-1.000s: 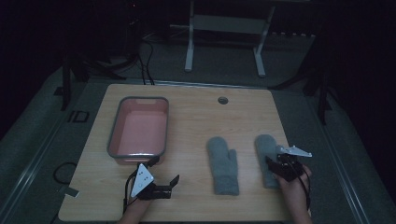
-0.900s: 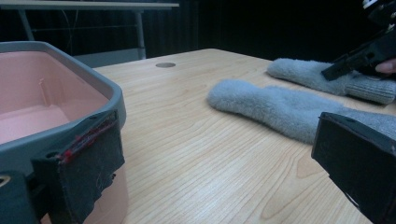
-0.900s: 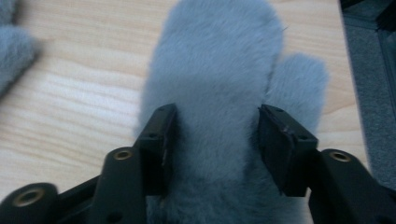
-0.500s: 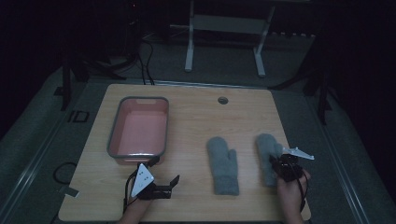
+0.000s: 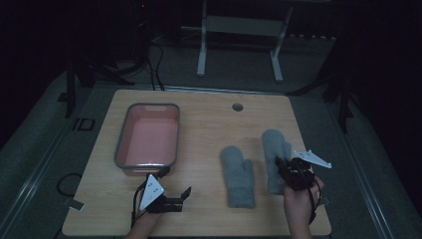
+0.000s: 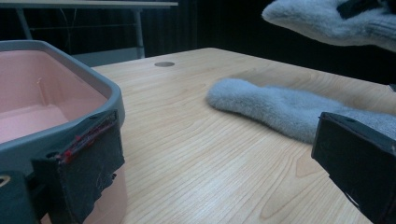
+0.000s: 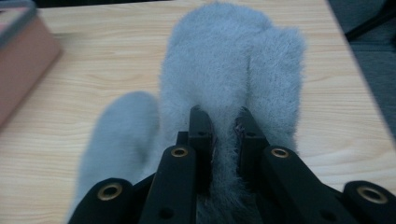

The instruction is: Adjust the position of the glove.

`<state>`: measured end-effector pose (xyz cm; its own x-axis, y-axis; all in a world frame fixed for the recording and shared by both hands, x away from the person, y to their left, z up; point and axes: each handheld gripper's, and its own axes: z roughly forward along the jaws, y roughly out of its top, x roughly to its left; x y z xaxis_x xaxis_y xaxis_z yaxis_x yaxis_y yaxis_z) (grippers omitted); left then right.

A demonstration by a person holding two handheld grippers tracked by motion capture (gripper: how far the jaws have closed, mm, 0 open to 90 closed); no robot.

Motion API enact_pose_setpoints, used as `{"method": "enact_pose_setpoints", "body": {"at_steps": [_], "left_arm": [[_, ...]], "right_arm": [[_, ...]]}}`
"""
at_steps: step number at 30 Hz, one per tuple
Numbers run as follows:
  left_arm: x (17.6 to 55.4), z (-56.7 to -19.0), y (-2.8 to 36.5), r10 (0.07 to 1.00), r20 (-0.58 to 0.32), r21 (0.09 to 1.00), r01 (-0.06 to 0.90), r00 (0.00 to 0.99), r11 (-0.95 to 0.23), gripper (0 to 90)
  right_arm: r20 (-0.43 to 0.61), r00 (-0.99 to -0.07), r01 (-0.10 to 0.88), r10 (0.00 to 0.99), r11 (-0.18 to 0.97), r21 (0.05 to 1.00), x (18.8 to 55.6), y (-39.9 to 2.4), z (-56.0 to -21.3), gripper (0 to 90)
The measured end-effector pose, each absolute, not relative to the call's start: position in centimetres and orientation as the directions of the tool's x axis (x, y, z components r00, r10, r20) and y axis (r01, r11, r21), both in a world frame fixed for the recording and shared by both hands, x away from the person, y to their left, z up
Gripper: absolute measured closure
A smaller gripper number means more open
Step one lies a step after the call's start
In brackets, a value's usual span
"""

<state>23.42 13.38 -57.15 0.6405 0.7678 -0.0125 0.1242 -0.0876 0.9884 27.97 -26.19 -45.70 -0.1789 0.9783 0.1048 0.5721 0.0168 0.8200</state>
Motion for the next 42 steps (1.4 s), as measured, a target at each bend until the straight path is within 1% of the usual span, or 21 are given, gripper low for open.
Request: {"method": "enact_pose_setpoints", "body": {"at_steps": [3,9,11,17,28,31,34,37,42], "left_arm": [[23.4,-57.1,13.4,0.767,-0.012,0.988,0.124,0.641,-0.088,2.3],[23.4,-57.1,13.3,0.765,-0.007,0.988,0.121,0.644,-0.093,2.3],[23.4,-57.1,13.3,0.764,-0.010,0.988,0.124,0.645,-0.091,2.3],[23.4,-57.1,13.3,0.762,-0.008,0.988,0.121,0.647,-0.092,2.3],[23.4,-57.1,13.3,0.764,-0.012,0.988,0.125,0.645,-0.090,2.3],[23.4,-57.1,13.3,0.765,-0.009,0.988,0.123,0.645,-0.092,2.3],[23.4,-57.1,13.3,0.765,-0.012,0.988,0.125,0.644,-0.090,2.3],[23.4,-57.1,13.3,0.765,-0.012,0.988,0.125,0.644,-0.090,2.3],[23.4,-57.1,13.1,0.764,0.011,0.985,0.123,0.646,-0.118,2.3]], "right_arm": [[0.097,-0.191,0.576,0.977,0.031,0.817,27.8,-24.7,-45.7,80.7],[0.140,-0.216,0.592,0.966,0.015,0.806,27.7,-22.4,-46.0,80.8],[0.164,-0.237,0.602,0.958,0.013,0.798,27.8,-21.4,-46.3,80.8],[0.151,-0.287,0.620,0.946,0.063,0.782,27.8,-18.5,-47.5,80.8],[0.139,-0.307,0.666,0.942,0.108,0.738,28.0,-16.9,-50.4,80.5],[0.144,-0.294,0.692,0.945,0.106,0.714,28.5,-17.1,-51.4,80.3],[0.139,-0.297,0.696,0.945,0.114,0.709,28.6,-17.0,-51.9,79.8],[0.137,-0.314,0.705,0.939,0.134,0.696,28.8,-16.6,-52.5,77.3],[0.167,-0.335,0.710,0.928,0.132,0.692,29.0,-16.9,-52.3,66.6]]}}
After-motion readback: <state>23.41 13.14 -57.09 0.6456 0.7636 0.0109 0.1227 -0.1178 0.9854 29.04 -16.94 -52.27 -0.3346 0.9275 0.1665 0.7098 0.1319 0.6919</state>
